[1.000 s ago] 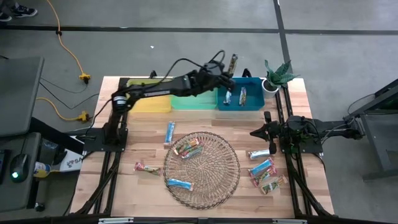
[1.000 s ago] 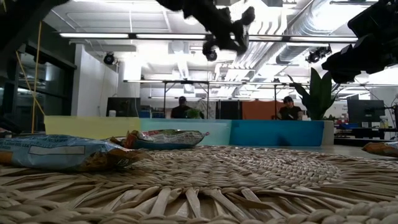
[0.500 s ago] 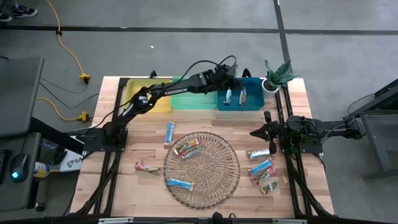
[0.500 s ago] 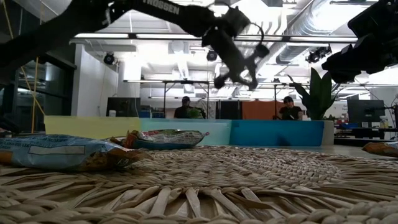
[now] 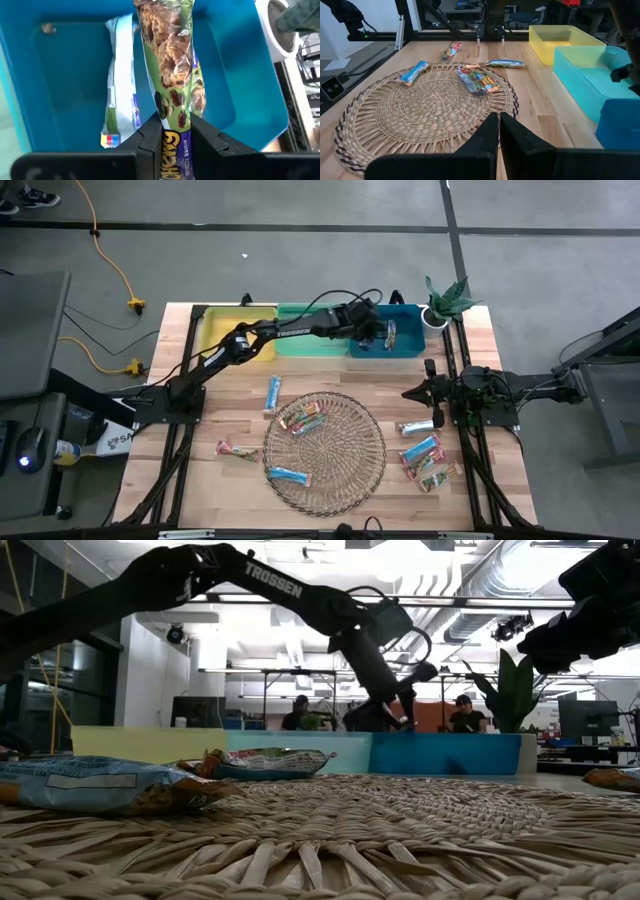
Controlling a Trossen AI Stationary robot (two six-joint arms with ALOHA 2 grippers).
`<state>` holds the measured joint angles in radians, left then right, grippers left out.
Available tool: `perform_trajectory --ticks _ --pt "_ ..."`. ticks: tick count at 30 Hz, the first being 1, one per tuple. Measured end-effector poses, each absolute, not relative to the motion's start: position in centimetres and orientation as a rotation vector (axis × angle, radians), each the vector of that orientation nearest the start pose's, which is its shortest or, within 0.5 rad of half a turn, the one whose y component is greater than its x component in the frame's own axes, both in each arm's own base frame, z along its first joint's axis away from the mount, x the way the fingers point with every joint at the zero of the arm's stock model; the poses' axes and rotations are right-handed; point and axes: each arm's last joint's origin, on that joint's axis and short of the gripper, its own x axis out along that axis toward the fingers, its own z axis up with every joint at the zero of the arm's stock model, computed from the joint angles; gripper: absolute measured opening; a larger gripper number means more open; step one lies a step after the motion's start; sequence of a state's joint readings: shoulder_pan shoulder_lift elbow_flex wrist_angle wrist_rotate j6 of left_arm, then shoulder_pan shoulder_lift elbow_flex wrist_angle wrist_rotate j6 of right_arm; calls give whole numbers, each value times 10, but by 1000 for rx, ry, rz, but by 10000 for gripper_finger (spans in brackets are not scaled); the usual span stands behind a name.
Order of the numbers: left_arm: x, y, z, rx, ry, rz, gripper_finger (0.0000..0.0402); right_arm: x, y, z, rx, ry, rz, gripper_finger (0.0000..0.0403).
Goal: Pick and place Granola Bars by type
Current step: Put the blue granola bar into the blue bin
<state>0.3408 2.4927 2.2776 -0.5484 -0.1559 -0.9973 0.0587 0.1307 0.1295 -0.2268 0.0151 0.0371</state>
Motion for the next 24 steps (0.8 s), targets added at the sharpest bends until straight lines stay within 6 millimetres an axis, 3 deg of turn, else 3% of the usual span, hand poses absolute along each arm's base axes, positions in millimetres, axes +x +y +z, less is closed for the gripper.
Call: perform_trajectory --ticks 21,24 --pt "524 192 209 -897 461 668 70 97 5 176 28 230 39 0" --pt "524 191 209 -894 473 648 87 97 5 176 29 230 39 0"
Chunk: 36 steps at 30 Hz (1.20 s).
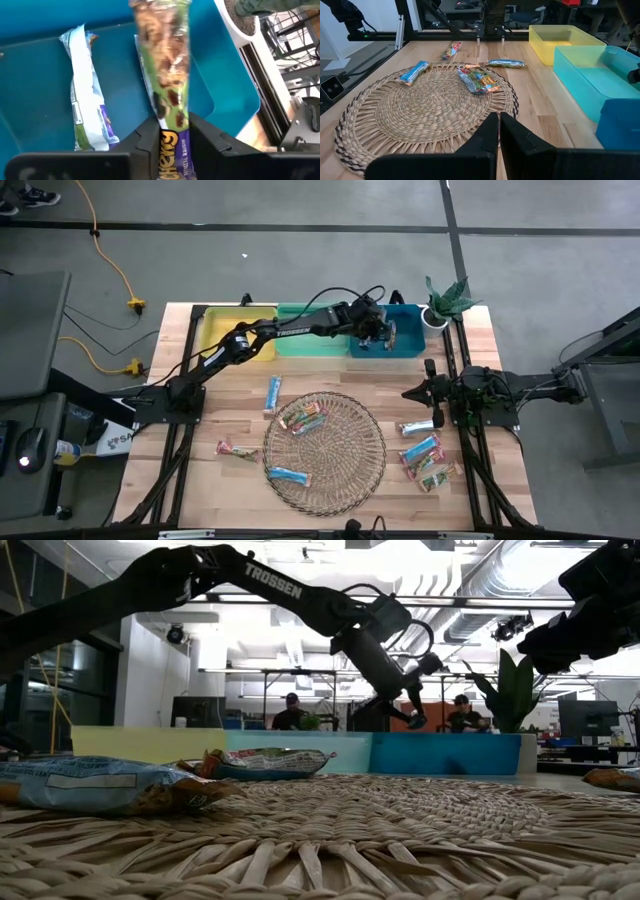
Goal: Pick and place Granola Bars by type
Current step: Put the blue granola bar into the blue bin, then put the yellow granola bar into the yellow bin
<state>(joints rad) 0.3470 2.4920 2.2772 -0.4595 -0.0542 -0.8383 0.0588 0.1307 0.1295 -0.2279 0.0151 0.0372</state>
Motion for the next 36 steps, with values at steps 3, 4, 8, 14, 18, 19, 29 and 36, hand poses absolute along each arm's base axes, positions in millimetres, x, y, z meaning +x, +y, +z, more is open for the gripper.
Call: perform_trajectory --ticks 3,4,8,14,18,19,29,36 --pt "524 191 209 -892 470 652 123 97 5 176 28 230 39 0" --pt "524 192 209 -890 469 656 137 97 5 176 28 230 39 0" --pt "524 192 210 -888 463 667 197 97 5 176 28 230 39 0" --pt "523 193 210 -882 457 685 258 97 5 176 29 230 39 0" --pt "524 195 211 -885 444 677 268 97 5 175 28 231 39 0" --pt "524 196 212 -893 437 654 268 97 5 175 28 231 39 0" --pt "525 194 239 -822 404 407 268 97 5 175 28 231 39 0" --pt "510 192 283 -694 355 373 269 97 5 175 28 231 39 0"
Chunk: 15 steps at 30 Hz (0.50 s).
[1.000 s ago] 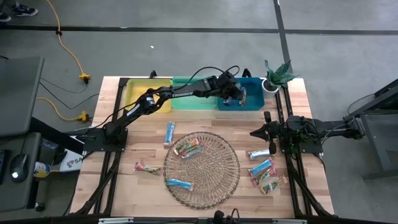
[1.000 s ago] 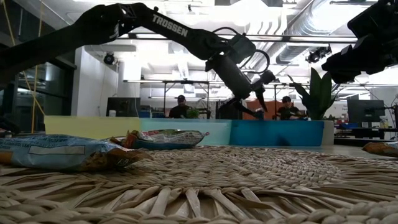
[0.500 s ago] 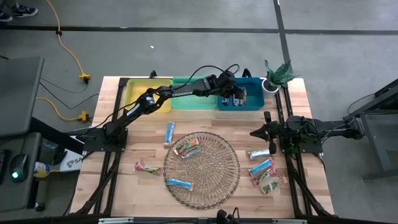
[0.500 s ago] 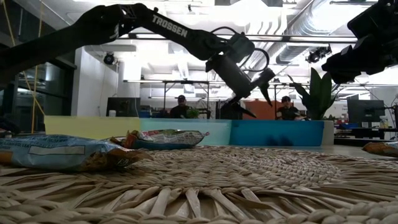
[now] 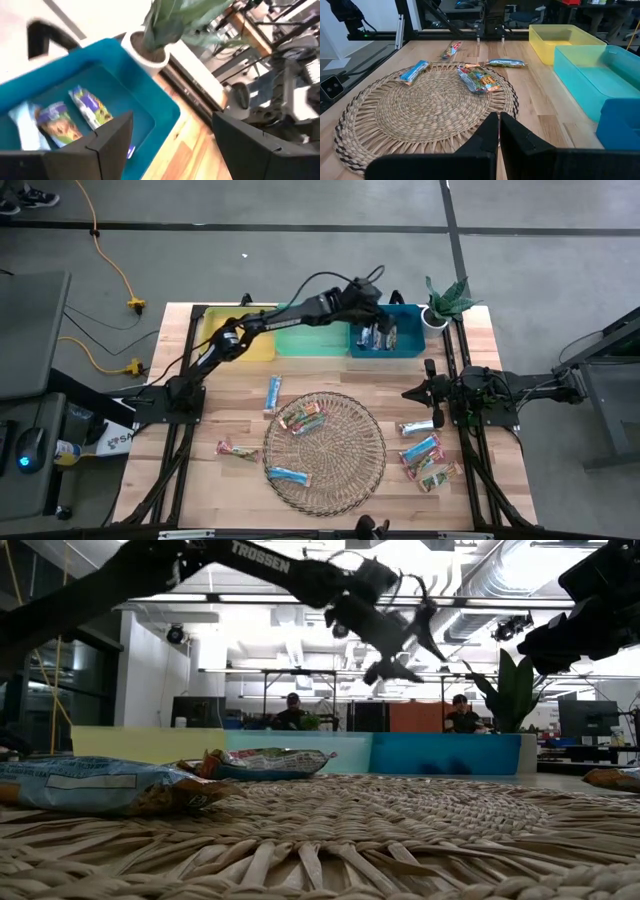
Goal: Pick and place Granola Bars by type
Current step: Put the yellow granola bar into the yellow bin
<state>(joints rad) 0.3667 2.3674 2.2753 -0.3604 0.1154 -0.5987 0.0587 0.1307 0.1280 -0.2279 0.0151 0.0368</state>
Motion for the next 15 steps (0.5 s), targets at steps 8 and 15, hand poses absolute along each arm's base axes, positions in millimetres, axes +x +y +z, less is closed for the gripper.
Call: perform_trajectory --ticks 8,15 --pt "483 182 332 -567 382 357 269 97 5 175 28 231 39 0" --pt "444 166 380 -475 431 436 269 97 5 175 28 232 39 0"
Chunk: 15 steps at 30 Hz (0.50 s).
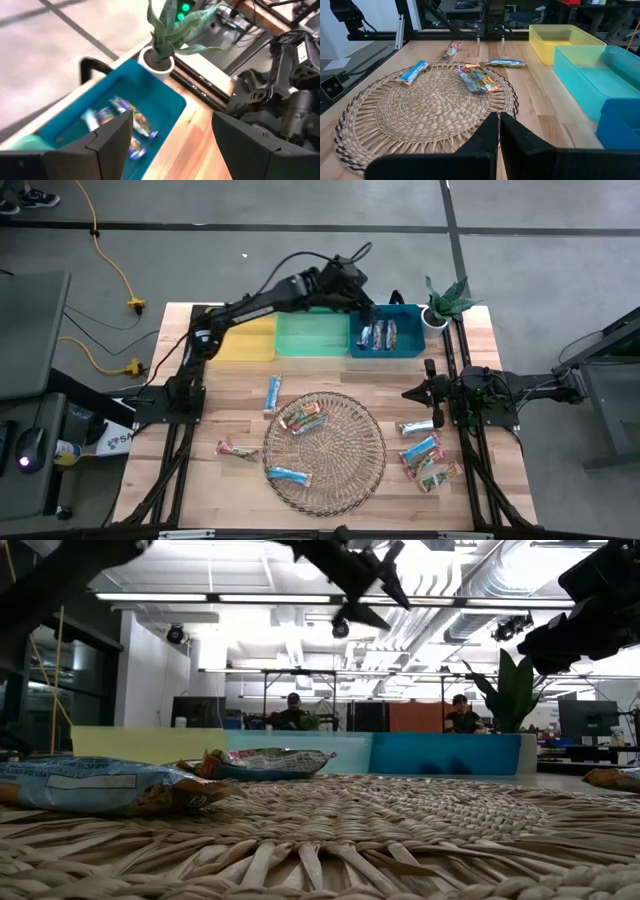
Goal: Pick and place Granola Bars by type
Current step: Put the yellow granola bar into the yellow bin
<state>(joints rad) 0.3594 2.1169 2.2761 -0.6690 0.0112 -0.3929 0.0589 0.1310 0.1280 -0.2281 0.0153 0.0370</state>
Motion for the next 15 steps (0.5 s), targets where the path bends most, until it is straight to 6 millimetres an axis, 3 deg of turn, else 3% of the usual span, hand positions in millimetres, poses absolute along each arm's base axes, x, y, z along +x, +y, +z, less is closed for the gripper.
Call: perform_trajectory --ticks 5,15 --pt "410 149 420 -398 429 470 269 97 5 175 28 231 40 0" --pt "341 116 464 -287 540 650 269 97 5 175 28 232 39 0"
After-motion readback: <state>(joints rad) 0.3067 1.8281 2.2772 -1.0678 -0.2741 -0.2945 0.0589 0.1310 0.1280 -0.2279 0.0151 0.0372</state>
